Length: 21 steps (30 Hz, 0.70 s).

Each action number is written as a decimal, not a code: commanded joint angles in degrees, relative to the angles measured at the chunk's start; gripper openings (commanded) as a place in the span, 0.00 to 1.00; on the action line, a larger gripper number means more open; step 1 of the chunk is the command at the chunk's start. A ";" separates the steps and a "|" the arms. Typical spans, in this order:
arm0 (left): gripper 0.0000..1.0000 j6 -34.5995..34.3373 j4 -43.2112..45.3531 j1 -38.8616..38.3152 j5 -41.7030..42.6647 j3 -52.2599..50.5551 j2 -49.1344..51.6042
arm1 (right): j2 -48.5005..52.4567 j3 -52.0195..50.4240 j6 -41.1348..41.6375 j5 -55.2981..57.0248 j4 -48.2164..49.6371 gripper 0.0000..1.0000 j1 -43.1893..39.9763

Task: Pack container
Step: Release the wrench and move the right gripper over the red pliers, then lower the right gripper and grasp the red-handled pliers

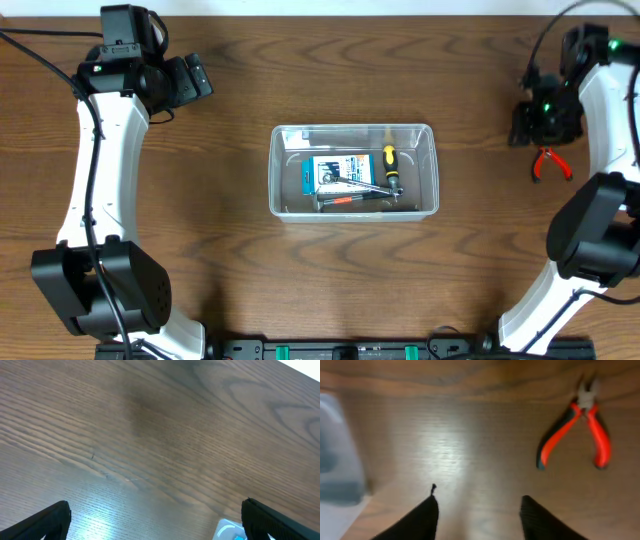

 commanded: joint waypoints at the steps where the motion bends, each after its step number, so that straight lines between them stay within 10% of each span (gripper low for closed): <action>1: 0.98 -0.68 -0.09 0.09 0.13 0.79 0.00 | -0.59 -5.18 0.15 0.04 2.91 0.56 -2.05; 21: 0.98 -0.68 -0.09 0.09 0.13 0.79 0.00 | -0.57 -16.13 7.08 0.28 18.16 0.52 -8.70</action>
